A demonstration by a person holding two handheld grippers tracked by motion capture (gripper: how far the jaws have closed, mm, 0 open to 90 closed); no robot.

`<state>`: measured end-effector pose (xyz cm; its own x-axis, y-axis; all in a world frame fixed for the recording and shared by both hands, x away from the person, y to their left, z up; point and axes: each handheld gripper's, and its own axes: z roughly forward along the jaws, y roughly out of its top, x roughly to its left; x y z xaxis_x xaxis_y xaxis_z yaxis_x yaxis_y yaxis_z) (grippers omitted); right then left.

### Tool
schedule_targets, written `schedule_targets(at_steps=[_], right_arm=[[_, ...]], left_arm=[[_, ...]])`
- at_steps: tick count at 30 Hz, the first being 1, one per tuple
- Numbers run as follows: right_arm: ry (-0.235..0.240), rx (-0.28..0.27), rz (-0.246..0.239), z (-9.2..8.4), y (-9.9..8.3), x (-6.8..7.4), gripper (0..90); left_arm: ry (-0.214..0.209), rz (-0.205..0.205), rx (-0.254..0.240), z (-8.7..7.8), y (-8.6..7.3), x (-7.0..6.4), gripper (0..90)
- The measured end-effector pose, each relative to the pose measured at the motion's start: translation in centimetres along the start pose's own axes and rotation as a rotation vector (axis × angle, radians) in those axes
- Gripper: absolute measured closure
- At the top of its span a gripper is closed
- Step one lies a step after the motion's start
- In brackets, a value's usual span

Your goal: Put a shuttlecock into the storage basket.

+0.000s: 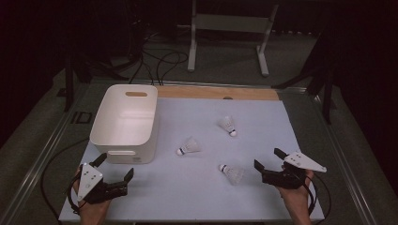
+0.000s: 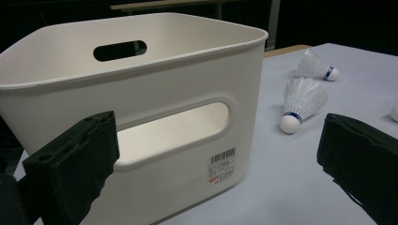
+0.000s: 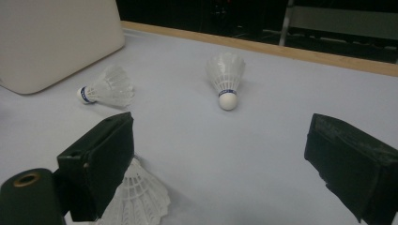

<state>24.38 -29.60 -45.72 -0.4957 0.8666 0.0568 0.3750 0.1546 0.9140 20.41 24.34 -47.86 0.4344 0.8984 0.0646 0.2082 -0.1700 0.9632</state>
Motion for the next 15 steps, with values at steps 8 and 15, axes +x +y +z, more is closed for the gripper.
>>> schedule_targets(at_steps=[8, 15], right_arm=[[0.0, 0.018, 0.0, 0.5, 0.8, 0.2, 8.7], [0.0, 0.015, -0.032, 1.0, 2.0, 0.7, 8.7]], left_arm=[[-0.001, -0.005, -0.002, 0.0, 0.0, 0.0, 0.0], [0.006, -0.005, -0.003, 0.1, -0.1, 0.0, 0.0]])
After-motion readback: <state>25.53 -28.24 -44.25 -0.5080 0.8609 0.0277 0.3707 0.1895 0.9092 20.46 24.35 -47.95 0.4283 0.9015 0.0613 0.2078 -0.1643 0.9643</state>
